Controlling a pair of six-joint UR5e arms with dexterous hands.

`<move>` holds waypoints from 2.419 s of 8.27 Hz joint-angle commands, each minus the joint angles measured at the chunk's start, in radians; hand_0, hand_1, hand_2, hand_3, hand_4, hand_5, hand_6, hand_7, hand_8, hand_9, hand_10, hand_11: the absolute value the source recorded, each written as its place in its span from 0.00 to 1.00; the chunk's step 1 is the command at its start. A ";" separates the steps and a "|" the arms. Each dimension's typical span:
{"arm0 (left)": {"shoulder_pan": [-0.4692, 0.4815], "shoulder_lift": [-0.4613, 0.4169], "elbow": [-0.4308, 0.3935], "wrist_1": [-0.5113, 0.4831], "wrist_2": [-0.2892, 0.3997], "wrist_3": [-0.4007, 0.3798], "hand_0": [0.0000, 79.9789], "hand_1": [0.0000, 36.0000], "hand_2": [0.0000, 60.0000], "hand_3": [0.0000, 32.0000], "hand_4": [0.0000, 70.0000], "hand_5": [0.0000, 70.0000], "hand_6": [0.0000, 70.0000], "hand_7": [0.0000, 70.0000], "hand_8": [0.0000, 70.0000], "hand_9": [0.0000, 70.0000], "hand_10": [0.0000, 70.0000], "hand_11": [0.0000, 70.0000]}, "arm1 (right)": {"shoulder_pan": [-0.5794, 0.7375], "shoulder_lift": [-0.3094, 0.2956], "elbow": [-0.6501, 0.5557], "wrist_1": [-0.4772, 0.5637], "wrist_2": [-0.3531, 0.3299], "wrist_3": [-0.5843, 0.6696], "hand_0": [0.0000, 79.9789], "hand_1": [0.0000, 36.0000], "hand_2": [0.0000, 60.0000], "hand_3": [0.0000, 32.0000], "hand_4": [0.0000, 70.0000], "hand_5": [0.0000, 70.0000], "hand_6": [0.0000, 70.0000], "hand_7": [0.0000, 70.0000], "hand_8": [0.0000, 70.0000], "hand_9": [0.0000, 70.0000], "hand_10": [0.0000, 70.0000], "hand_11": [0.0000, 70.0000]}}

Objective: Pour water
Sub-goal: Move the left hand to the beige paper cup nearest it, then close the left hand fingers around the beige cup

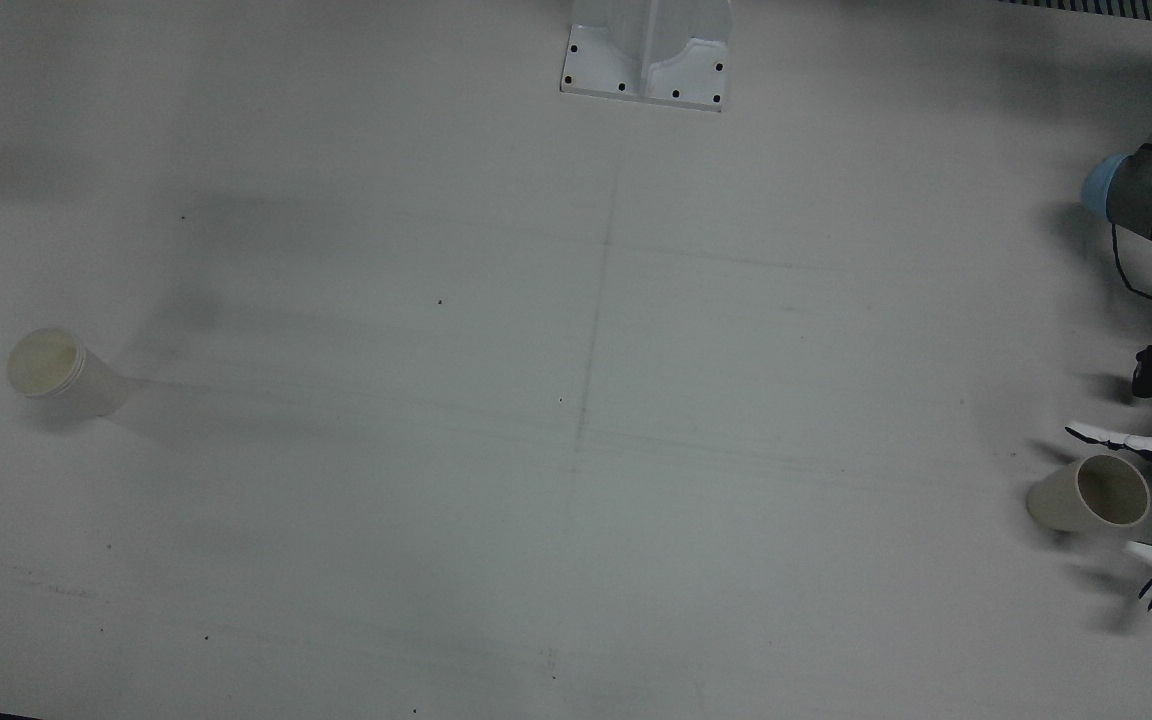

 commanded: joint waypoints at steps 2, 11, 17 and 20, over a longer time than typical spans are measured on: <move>0.040 -0.019 0.003 0.026 -0.029 0.002 0.83 0.37 0.00 0.00 0.25 0.66 0.15 0.23 0.15 0.13 0.14 0.23 | 0.001 -0.011 -0.002 0.003 0.002 0.001 0.65 0.18 0.00 0.00 0.54 0.58 0.20 0.33 0.30 0.32 0.15 0.23; 0.053 -0.058 0.002 0.070 -0.037 0.000 0.84 0.38 0.00 0.00 0.30 0.68 0.15 0.24 0.15 0.13 0.14 0.23 | 0.004 -0.009 -0.005 0.003 0.002 0.004 0.65 0.18 0.00 0.00 0.51 0.58 0.19 0.32 0.30 0.31 0.15 0.23; 0.066 -0.058 -0.011 0.087 -0.063 -0.004 0.89 0.36 0.00 0.00 0.81 1.00 0.15 0.21 0.15 0.11 0.17 0.26 | 0.003 -0.029 -0.004 0.005 0.002 0.009 0.65 0.18 0.00 0.00 0.51 0.58 0.19 0.32 0.29 0.31 0.15 0.22; 0.065 -0.058 -0.012 0.095 -0.077 -0.012 0.80 0.77 0.86 0.00 1.00 1.00 0.22 0.28 0.17 0.14 0.21 0.32 | 0.006 -0.029 -0.004 0.005 0.003 0.009 0.65 0.18 0.00 0.00 0.52 0.58 0.19 0.31 0.29 0.31 0.15 0.23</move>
